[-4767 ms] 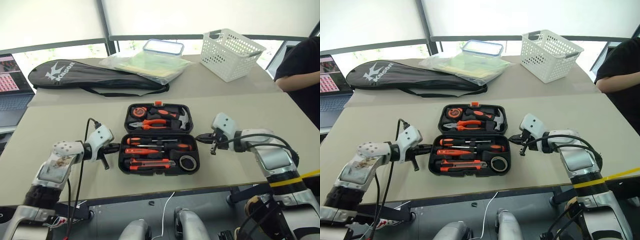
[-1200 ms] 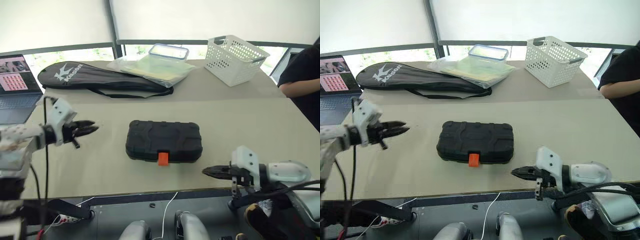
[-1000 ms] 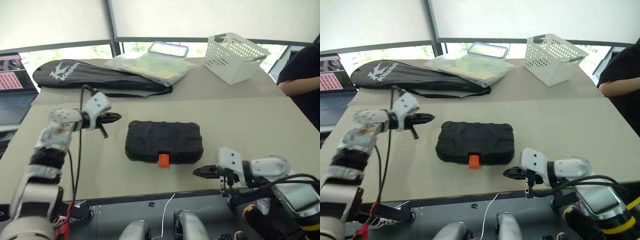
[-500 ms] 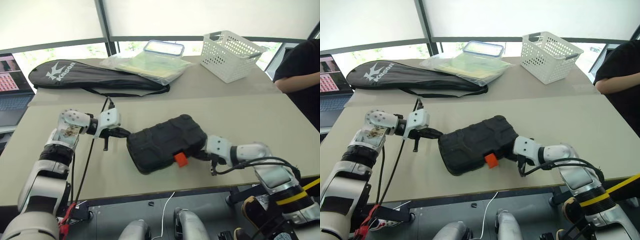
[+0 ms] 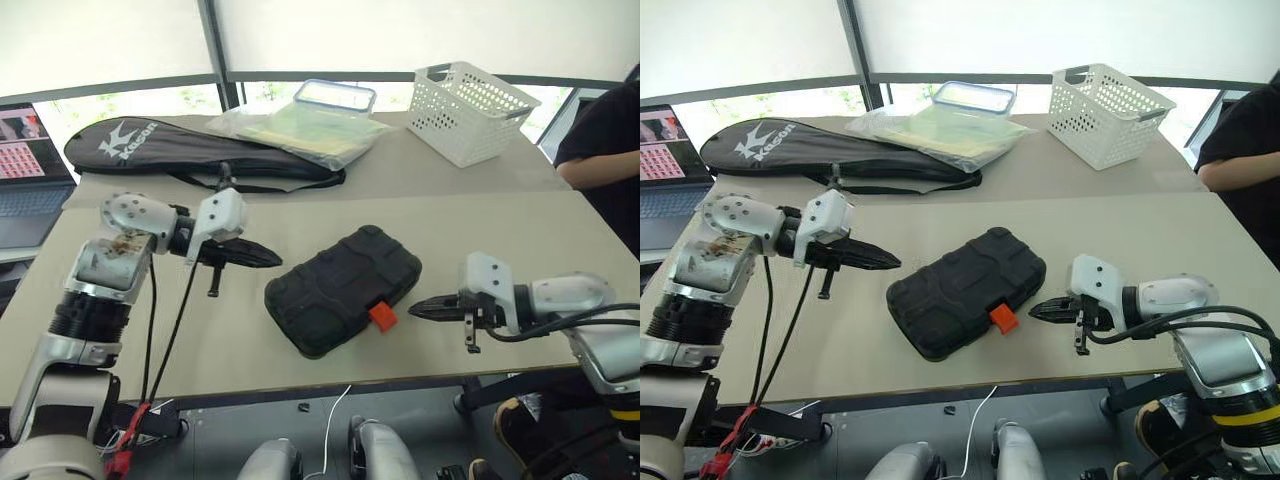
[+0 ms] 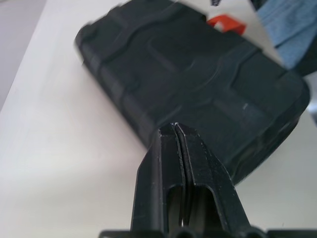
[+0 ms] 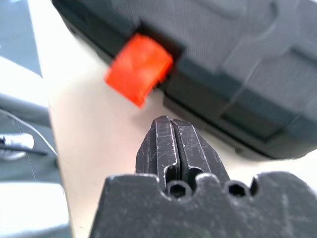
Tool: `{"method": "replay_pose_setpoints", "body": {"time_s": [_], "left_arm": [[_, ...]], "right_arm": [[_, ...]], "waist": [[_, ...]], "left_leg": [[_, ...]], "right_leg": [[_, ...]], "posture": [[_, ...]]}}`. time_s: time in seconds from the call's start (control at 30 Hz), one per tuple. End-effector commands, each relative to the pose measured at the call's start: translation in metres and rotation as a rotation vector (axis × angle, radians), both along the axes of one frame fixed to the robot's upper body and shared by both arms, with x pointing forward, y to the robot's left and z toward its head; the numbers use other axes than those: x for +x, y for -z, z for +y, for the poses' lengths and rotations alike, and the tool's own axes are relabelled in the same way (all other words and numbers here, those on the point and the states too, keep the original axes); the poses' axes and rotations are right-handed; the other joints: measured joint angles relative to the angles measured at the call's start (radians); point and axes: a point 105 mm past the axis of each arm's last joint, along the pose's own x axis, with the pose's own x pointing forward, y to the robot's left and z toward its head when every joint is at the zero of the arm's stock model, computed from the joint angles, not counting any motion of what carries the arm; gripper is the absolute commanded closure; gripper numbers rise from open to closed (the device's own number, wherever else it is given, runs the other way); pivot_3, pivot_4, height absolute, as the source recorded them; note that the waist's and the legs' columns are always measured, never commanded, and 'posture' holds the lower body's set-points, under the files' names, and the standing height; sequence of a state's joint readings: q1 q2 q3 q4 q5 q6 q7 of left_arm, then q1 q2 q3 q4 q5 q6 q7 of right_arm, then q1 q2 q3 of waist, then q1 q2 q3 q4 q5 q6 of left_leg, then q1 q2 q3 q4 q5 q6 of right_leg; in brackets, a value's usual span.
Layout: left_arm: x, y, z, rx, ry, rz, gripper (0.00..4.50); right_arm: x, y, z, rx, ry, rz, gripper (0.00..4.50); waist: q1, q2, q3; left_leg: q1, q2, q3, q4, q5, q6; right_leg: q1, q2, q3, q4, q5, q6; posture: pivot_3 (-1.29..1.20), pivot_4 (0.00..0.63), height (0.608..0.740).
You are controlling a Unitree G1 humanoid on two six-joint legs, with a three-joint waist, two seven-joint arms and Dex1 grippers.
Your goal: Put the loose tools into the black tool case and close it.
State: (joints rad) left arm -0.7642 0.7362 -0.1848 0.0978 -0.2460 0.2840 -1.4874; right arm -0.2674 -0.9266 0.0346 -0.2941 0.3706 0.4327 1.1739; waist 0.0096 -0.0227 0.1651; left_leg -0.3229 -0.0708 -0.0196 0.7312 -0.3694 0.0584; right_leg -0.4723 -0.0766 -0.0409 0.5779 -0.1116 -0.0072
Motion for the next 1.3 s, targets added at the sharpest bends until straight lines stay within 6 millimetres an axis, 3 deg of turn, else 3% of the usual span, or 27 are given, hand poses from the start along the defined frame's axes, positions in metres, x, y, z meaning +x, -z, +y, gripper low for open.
{"method": "replay_pose_setpoints", "body": {"time_s": [0.03,0.13,0.23,0.43,0.7,0.97,1.3], "left_arm": [[0.000,0.015,-0.023,0.034,0.055,-0.033,4.43],[0.009,0.046,-0.031,0.146,0.073,-0.089,4.43],[0.012,0.067,-0.026,0.239,0.107,-0.124,4.43],[0.012,0.068,-0.026,0.218,0.116,-0.111,4.43],[0.011,0.063,-0.031,0.181,0.121,-0.115,4.43],[0.007,0.063,-0.035,0.167,0.130,-0.107,4.43],[0.008,0.097,-0.046,0.291,0.219,-0.212,4.43]], "right_arm": [[-0.004,-0.003,0.007,0.021,-0.011,-0.019,4.50],[-0.004,0.004,0.013,0.030,-0.017,-0.015,4.50],[-0.004,0.009,0.021,0.033,-0.038,-0.015,4.50],[0.002,0.023,0.025,0.010,-0.022,-0.007,4.50],[0.012,0.039,0.032,0.004,0.020,0.003,4.50],[0.033,0.030,0.039,0.087,0.134,-0.085,4.50],[0.010,0.000,0.048,0.224,0.149,-0.113,4.50]], "waist": [[0.002,0.000,0.000],[0.003,0.000,0.000],[0.003,0.000,-0.001],[0.002,0.003,-0.003],[0.002,0.003,-0.003],[-0.001,0.003,-0.003],[-0.003,0.003,-0.003]], "left_leg": [[0.000,0.000,0.000,0.000,0.000,0.000],[0.002,0.000,0.001,0.000,0.000,0.000],[0.003,0.000,0.001,0.000,0.000,0.000],[0.013,0.001,0.001,0.000,-0.001,0.002],[0.015,0.001,0.001,0.000,-0.001,0.002],[0.014,0.001,0.001,0.000,-0.001,0.002],[0.015,0.001,0.002,-0.001,-0.001,0.002]], "right_leg": [[0.000,0.000,0.000,0.000,0.000,0.000],[0.001,0.000,0.001,0.000,0.000,0.000],[0.003,0.000,0.002,0.000,0.000,-0.001],[0.013,0.000,0.002,-0.001,0.000,0.000],[0.013,0.000,0.001,0.000,-0.001,0.001],[0.013,0.000,0.002,0.000,-0.001,0.001],[0.013,0.000,0.003,0.000,0.000,0.001]], "posture": [[0.00,0.150,0.740],[0.00,0.150,0.740],[0.00,0.150,0.740],[0.00,0.150,0.740],[0.00,0.150,0.740],[0.00,0.150,0.740],[0.00,0.150,0.740]]}}
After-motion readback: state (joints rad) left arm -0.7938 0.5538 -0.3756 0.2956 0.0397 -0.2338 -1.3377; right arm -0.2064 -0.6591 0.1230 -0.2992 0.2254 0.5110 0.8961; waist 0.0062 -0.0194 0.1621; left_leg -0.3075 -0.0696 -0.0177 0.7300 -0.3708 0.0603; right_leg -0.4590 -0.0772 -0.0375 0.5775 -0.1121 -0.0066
